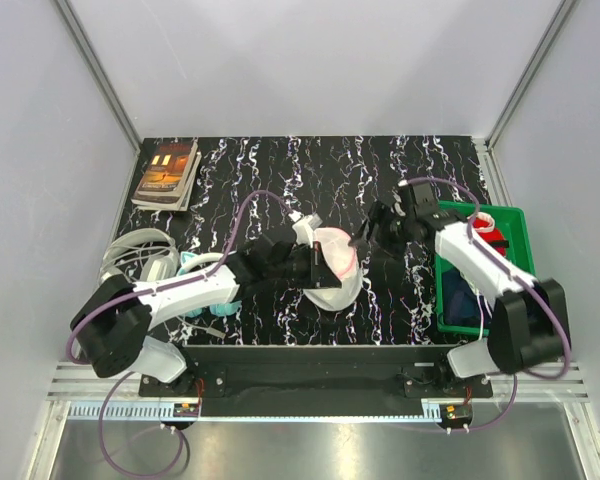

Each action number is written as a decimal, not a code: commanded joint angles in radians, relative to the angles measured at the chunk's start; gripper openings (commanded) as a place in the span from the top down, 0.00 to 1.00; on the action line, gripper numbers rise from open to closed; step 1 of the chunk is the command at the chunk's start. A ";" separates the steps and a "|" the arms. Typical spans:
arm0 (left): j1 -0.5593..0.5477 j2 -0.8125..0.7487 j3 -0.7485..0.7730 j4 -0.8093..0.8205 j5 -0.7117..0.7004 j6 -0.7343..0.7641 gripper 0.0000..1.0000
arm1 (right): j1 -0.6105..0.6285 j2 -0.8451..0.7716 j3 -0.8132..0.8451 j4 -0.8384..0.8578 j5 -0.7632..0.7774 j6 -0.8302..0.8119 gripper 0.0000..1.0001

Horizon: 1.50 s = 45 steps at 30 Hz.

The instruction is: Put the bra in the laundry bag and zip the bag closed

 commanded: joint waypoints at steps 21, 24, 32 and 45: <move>-0.085 0.049 0.103 0.104 0.004 -0.029 1.00 | 0.097 -0.442 -0.360 0.221 0.031 0.396 0.71; -0.082 0.023 0.092 0.051 -0.031 -0.010 1.00 | 0.088 -0.443 -0.350 0.212 0.064 0.358 1.00; 0.076 -0.182 -0.129 -0.048 -0.059 0.016 1.00 | -0.043 -0.269 -0.198 0.181 -0.108 0.144 1.00; 0.042 -0.233 -0.002 -0.110 -0.039 0.049 1.00 | -0.050 0.063 0.095 0.098 -0.319 -0.001 0.58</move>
